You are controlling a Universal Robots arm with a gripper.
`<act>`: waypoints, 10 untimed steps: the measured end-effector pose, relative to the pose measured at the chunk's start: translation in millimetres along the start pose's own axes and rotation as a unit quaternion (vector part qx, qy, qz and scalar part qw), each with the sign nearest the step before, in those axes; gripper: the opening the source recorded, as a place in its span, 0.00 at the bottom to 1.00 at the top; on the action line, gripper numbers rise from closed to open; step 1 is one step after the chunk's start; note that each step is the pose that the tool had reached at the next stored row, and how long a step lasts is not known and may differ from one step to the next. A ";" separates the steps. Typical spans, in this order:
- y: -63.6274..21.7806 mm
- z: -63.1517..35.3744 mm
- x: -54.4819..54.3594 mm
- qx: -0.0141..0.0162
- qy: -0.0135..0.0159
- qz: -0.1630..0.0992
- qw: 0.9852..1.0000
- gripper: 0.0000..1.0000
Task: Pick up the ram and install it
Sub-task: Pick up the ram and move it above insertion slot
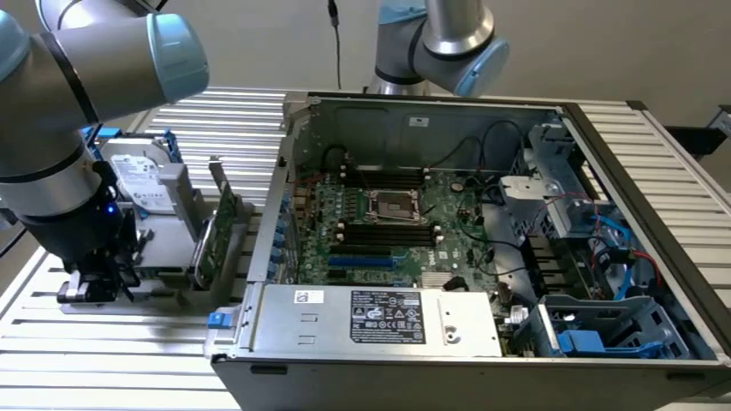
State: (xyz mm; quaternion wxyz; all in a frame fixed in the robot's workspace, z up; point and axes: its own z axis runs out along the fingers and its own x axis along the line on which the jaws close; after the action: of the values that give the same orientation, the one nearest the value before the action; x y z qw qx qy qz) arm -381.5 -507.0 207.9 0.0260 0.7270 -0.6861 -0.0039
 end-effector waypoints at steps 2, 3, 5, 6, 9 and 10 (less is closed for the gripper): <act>2.8 1.1 -0.3 0.000 0.000 0.001 1.000 0.31; 4.1 1.9 -0.3 0.000 0.000 0.002 1.000 0.31; 5.5 4.2 -0.5 0.000 0.000 0.003 1.000 0.31; 5.5 5.7 -0.5 0.000 0.000 0.003 1.000 0.31; 6.5 9.8 -0.7 0.000 0.000 0.004 1.000 0.31; 7.1 10.7 -0.8 0.000 0.000 0.004 1.000 0.31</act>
State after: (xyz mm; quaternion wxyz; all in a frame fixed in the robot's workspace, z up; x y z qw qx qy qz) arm -389.1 -507.0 197.6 0.0261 0.7242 -0.6891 -0.0041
